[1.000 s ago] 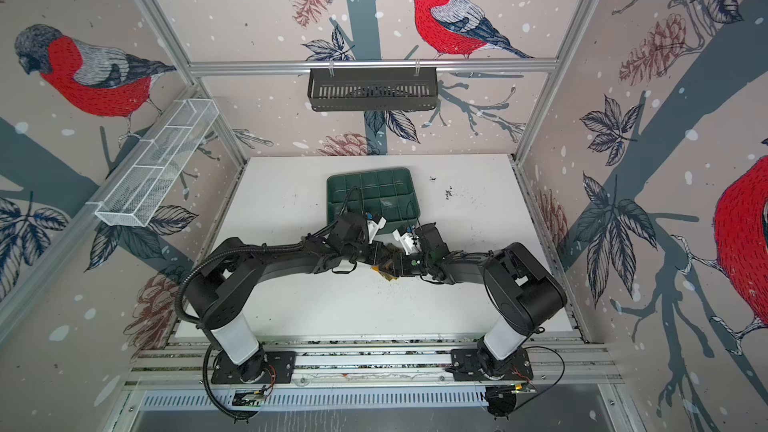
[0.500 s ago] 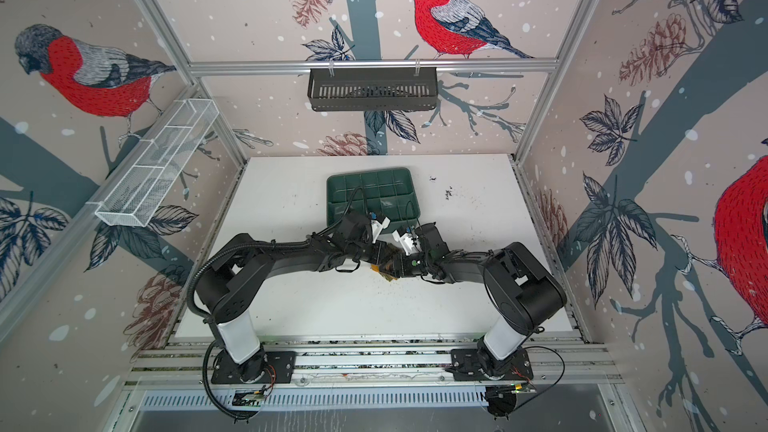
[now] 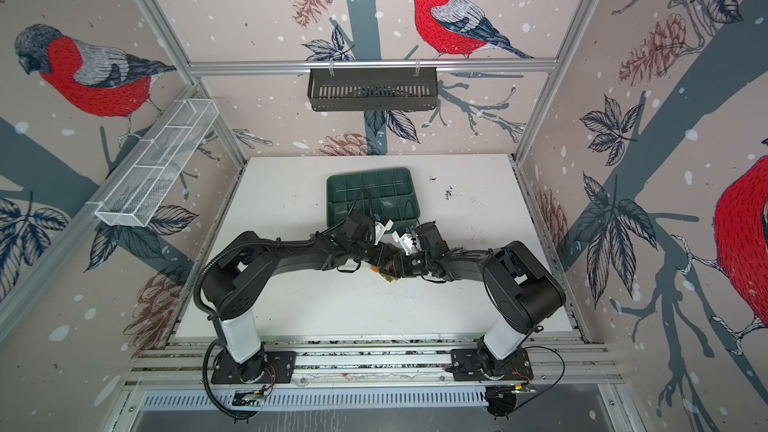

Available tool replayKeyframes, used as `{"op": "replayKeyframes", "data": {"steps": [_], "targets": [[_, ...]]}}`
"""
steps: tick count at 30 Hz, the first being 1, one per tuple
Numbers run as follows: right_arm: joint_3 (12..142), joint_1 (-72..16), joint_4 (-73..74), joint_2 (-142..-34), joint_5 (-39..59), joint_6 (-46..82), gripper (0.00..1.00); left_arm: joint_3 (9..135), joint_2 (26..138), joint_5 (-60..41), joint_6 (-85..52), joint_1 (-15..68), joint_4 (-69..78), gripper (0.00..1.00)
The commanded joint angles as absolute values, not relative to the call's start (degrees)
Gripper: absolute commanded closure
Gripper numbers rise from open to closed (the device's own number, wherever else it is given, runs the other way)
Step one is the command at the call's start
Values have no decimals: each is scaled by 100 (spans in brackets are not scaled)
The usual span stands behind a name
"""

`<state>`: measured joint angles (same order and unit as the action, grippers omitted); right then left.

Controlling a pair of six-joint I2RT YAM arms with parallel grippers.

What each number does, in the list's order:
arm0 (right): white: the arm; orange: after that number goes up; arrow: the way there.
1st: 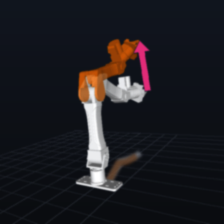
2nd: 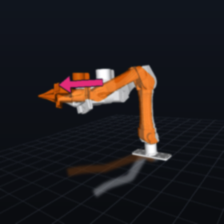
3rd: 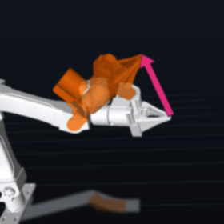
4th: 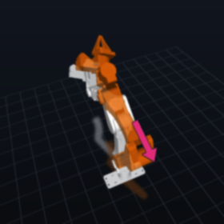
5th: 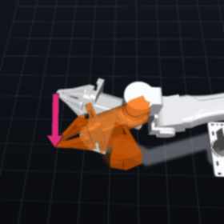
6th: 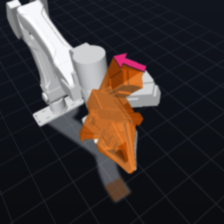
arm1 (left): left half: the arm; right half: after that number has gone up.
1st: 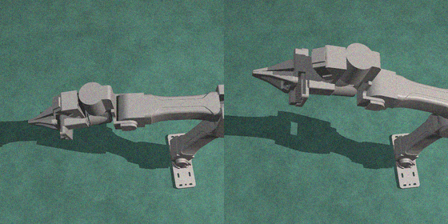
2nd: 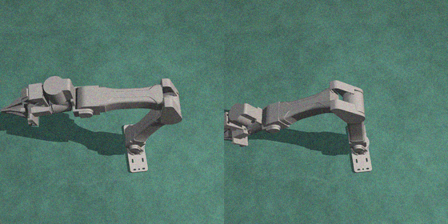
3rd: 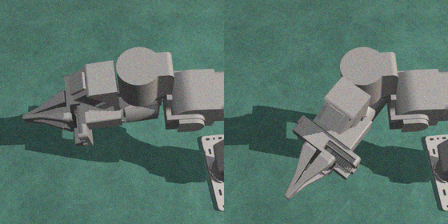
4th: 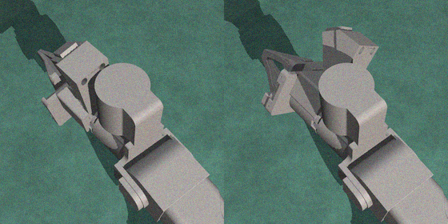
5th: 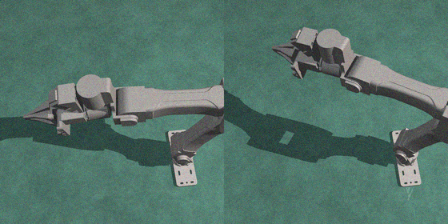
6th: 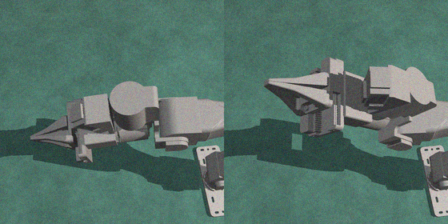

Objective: Roll the socks

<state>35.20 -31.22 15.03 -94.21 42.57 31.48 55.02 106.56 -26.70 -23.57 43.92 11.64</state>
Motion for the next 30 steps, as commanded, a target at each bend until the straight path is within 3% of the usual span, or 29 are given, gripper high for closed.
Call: {"op": "replayKeyframes", "data": {"steps": [1, 19, 30], "targets": [[3601, -3078, 1503, -9492, 3152, 3720, 48, 5433, 10792, -3938, -2114, 4588, 88, 89], [3754, -3015, 1731, -9435, 3307, 3981, 46, 5346, 11283, -3800, -1833, 4258, 189, 94], [3666, -2924, 1238, -8684, 3176, 3870, 41, 5186, 11426, -3771, -1966, 4140, 524, 100]]}}
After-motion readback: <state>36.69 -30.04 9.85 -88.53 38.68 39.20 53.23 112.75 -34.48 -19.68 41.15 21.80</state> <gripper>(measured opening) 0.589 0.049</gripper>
